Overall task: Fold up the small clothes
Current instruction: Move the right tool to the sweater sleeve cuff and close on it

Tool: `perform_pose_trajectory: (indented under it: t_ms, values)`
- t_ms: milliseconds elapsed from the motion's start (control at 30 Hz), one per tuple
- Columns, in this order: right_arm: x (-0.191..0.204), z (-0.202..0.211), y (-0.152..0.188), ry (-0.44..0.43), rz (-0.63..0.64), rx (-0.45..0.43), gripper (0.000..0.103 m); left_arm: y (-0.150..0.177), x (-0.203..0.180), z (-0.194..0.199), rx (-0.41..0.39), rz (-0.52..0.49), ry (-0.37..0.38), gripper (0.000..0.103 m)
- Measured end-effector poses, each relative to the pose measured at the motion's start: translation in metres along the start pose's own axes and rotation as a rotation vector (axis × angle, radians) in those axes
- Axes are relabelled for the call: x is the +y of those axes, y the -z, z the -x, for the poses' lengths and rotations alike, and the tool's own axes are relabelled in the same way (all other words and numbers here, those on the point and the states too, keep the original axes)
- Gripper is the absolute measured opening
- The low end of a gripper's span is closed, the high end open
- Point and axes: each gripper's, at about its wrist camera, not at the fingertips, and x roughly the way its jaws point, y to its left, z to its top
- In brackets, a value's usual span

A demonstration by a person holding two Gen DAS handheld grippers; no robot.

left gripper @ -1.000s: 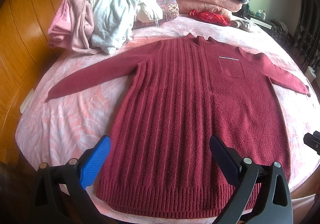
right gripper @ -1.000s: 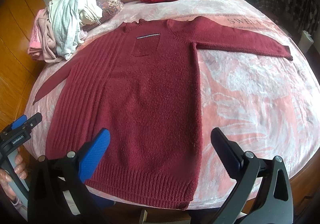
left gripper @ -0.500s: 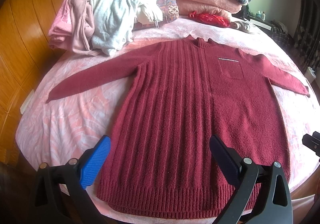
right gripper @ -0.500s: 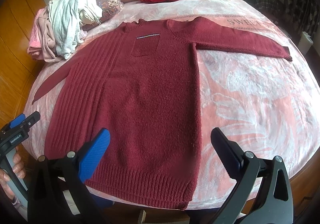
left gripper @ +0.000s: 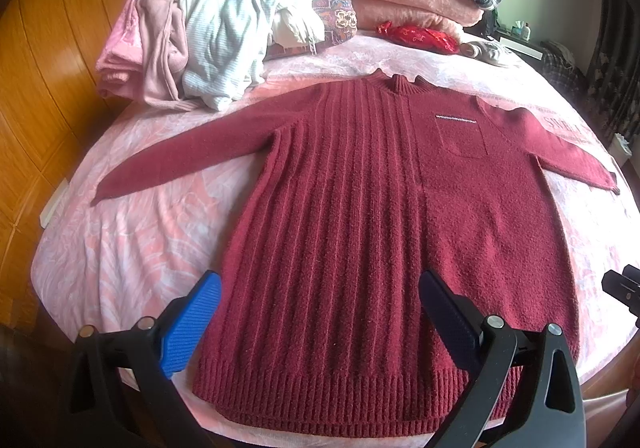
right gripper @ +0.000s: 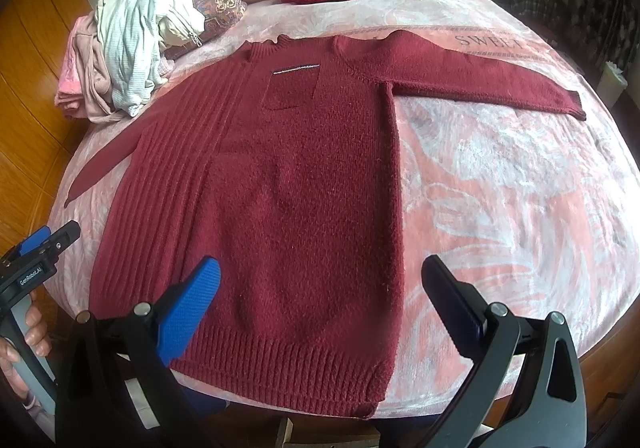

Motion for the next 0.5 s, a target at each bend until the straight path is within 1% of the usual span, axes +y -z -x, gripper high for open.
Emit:
perform_pose_trajectory:
  t_ms: [133,200,300,367,500]
  values:
    - [0.0,-0.001,-0.003,-0.01,0.004,0.008,0.1,0.0,-0.001,0.0,0.005,-0.003,-0.002,0.099]
    - [-0.004,-0.002,-0.012,-0.011,0.01,0.025,0.1,-0.003,-0.004,-0.003,0.013,-0.005,-0.007,0.099]
    - [-0.012,0.002,-0.032,0.054,0.034,-0.012,0.1,-0.016,-0.015,-0.015,0.036,-0.012,-0.02,0.099]
    - [-0.026,0.006,-0.051,0.086,0.023,-0.043,0.1,-0.029,-0.027,-0.022,0.042,-0.026,-0.019,0.099]
    - [-0.074,0.009,-0.094,0.079,-0.081,-0.048,0.1,-0.068,-0.061,-0.049,0.065,-0.055,0.016,0.099]
